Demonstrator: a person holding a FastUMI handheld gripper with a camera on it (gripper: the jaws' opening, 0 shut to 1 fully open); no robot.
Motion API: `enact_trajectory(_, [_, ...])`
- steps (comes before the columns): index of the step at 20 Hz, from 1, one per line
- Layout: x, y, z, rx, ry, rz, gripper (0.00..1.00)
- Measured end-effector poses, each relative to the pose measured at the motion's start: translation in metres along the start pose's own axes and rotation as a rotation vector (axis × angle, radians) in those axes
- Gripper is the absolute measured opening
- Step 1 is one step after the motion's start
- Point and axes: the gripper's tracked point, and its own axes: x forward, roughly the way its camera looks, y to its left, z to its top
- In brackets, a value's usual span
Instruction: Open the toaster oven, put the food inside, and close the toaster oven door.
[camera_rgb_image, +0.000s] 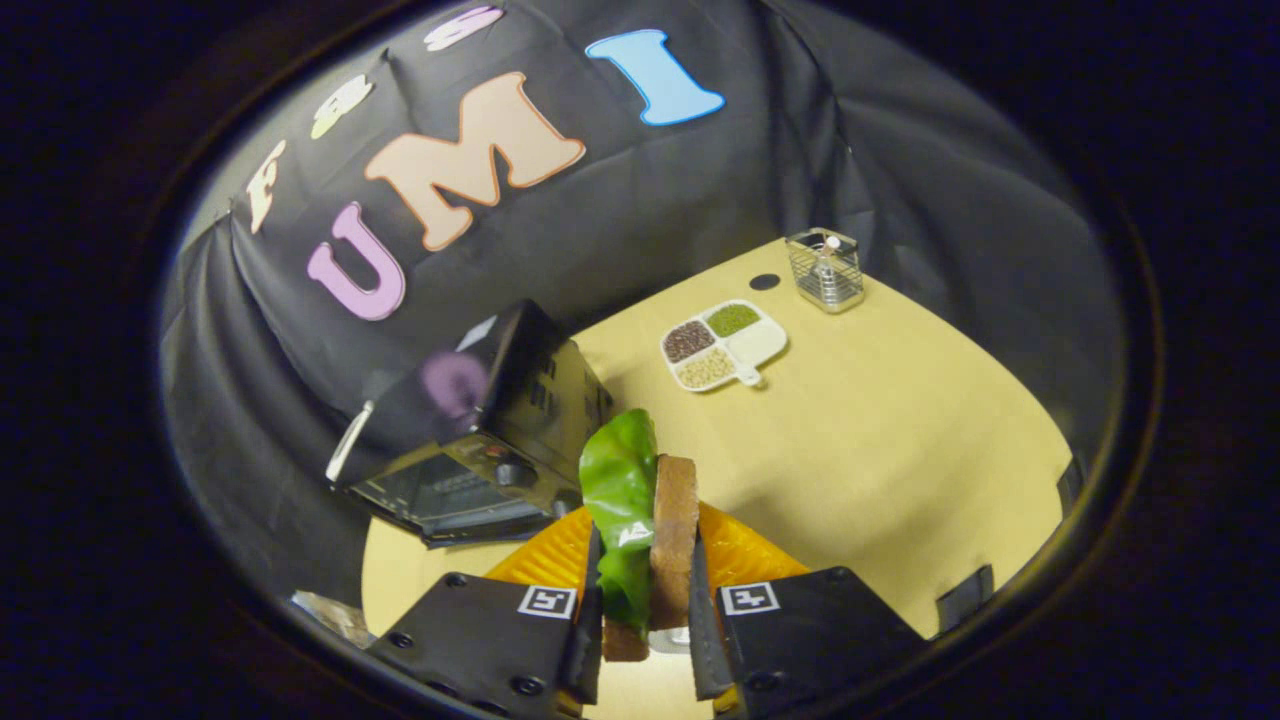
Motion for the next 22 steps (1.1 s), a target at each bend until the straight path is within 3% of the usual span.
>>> enact_trajectory(12, [0.011, 0.121, -0.047, 0.142, 0.116, 0.206, 0.38])
enact_trajectory(22, [0.054, 0.188, -0.099, 0.305, 0.211, 0.276, 0.38])
